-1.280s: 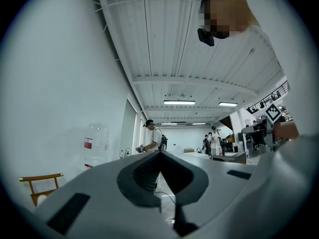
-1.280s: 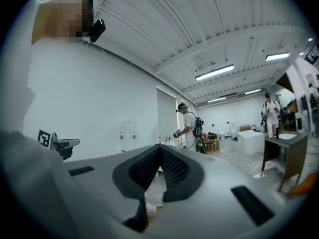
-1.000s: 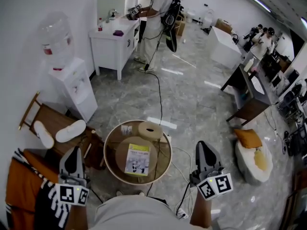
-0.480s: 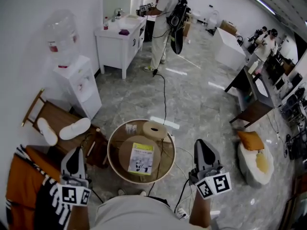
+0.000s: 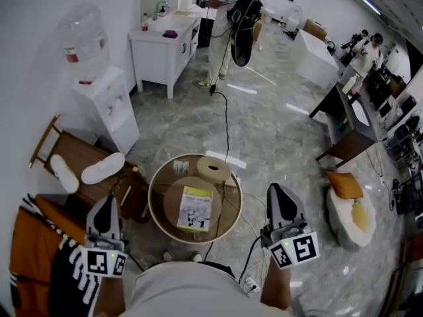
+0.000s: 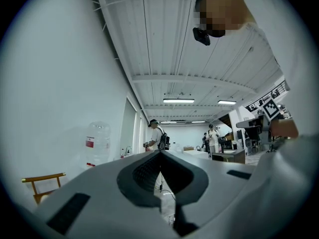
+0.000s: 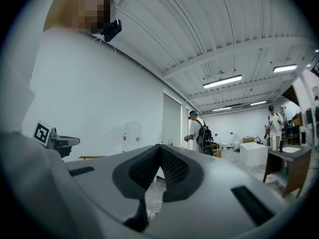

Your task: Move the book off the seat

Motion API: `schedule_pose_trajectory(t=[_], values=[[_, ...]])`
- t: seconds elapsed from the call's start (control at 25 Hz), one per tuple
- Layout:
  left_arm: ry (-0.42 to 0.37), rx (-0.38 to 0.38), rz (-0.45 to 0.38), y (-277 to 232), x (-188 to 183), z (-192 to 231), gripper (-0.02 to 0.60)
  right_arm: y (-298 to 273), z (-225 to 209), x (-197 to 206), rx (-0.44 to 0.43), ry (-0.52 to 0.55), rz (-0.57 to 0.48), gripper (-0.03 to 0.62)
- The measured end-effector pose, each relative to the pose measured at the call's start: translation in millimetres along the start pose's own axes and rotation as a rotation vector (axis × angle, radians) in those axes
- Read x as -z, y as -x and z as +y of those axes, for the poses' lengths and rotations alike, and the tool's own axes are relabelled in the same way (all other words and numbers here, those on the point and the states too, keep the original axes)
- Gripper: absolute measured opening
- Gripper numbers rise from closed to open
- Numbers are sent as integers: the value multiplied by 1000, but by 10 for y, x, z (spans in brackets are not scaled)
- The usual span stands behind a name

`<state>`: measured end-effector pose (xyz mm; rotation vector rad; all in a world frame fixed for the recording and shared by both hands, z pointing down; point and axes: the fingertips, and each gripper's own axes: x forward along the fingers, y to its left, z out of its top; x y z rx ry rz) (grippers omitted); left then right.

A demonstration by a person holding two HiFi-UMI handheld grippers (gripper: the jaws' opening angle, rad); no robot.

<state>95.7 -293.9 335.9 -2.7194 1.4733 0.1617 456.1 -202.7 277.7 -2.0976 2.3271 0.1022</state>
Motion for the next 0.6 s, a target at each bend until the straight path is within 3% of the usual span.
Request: schedule_pose_trajectory(t=[0.6], values=[[30,38,11,102,67,8,17,118,188,19,27,13,25,21]])
